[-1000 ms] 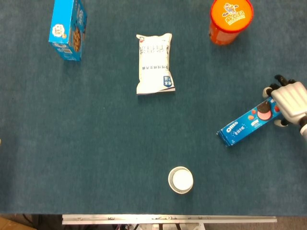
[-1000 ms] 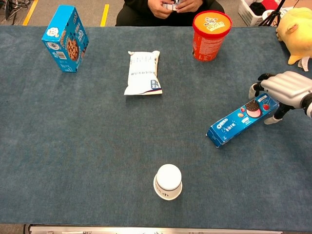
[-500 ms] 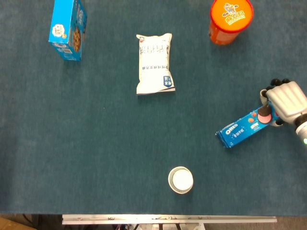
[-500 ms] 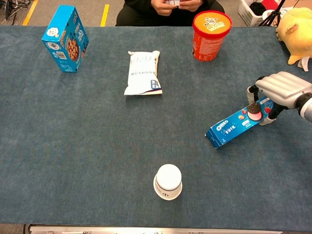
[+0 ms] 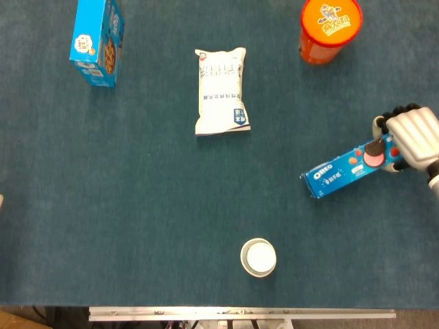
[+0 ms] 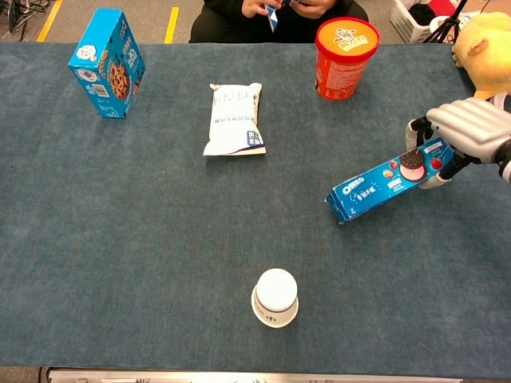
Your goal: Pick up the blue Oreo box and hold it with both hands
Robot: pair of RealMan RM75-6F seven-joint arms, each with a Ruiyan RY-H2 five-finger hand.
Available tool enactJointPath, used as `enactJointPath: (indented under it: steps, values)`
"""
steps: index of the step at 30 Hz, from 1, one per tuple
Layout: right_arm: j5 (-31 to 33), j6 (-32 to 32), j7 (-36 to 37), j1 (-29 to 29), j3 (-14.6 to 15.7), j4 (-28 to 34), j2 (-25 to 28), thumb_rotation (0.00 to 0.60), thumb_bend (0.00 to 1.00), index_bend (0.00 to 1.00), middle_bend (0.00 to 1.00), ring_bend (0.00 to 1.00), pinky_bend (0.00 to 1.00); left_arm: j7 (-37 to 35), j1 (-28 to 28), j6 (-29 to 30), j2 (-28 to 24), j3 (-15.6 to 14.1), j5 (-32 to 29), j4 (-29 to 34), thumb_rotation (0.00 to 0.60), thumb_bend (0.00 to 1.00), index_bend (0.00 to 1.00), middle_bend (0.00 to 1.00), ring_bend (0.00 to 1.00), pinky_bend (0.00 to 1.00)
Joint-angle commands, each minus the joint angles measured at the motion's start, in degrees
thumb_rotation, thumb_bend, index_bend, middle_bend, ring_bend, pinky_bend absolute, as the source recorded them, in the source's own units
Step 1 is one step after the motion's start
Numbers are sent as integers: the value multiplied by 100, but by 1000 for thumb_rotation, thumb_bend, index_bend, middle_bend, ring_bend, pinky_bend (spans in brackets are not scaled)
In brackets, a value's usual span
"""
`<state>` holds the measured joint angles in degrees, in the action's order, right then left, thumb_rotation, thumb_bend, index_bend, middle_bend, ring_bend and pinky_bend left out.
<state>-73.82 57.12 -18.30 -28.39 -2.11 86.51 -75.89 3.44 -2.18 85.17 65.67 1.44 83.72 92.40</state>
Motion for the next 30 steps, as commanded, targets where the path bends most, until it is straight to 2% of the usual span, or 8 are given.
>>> enactJointPath:
  steps: [1,7,15,24,30]
  values:
    - [-14,58,154,-10,-102,79,38,600,0,639,617,398,367,1,-36,-18,11,10,42,34,600,186,553,548,364,504]
    - [-19,97,351,-73,-254,212,42,600,0,639,617,408,379,55,-132,-109,56,42,64,173,600,186,510,512,362,504]
    - [49,68,263,-315,-517,476,-97,600,13,639,616,415,380,825,-460,-674,-184,109,-243,1200,600,186,334,341,312,453]
    - [486,-28,-607,-727,-799,863,-295,600,14,639,616,415,380,1796,-979,-1428,-375,186,-759,2072,600,129,213,185,192,360]
    - [970,-27,-1286,-1055,-987,1076,-517,600,14,639,616,415,380,2100,-1327,-1701,-210,303,-942,2278,600,116,195,130,158,346]
